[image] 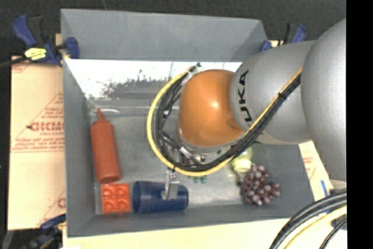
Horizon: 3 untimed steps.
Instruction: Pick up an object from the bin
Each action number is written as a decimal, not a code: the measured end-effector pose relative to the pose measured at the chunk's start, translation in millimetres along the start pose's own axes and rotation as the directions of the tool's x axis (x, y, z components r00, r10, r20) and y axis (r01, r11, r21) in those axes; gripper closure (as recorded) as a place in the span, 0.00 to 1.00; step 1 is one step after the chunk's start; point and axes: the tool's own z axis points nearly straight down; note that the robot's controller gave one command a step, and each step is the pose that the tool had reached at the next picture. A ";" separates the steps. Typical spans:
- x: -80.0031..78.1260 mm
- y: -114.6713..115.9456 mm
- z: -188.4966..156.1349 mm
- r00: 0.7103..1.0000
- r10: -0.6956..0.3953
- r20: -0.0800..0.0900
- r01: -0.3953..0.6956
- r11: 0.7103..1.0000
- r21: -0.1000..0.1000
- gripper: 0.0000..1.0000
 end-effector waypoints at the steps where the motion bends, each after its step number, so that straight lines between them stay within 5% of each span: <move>1: -1.8 -0.7 -4.5 1.000 0.006 0.008 -0.006 1.000 -0.001 0.00; 2: 16.2 38.6 46.1 1.000 0.010 0.008 -0.010 1.000 -0.001 0.00; 3: 24.5 36.8 21.1 0.995 0.102 0.019 -0.102 0.995 -0.003 0.00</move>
Offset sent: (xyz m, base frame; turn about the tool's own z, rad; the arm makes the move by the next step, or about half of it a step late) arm -0.0263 0.0562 -0.0684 0.0080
